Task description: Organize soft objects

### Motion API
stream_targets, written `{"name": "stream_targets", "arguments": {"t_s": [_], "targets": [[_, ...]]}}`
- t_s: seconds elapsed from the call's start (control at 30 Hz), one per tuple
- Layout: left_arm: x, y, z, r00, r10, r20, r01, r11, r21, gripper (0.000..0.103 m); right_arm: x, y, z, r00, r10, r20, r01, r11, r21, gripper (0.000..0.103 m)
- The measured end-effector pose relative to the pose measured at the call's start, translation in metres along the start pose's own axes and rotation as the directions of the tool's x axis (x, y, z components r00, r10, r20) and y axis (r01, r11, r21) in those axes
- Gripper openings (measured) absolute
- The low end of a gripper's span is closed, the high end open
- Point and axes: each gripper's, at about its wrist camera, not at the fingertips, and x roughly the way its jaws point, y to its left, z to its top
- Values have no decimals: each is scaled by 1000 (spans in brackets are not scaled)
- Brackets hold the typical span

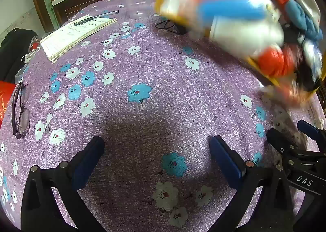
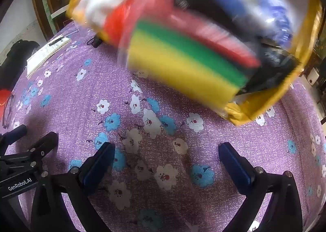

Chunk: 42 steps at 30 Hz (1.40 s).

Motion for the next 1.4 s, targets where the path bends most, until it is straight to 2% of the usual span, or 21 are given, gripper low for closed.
{"name": "stream_targets", "arguments": {"t_s": [1.4], "targets": [[-1, 0, 0, 1000, 0, 1, 0, 1000, 0, 103, -2, 1, 3, 1000, 2, -3, -2, 1000, 1, 103]]}}
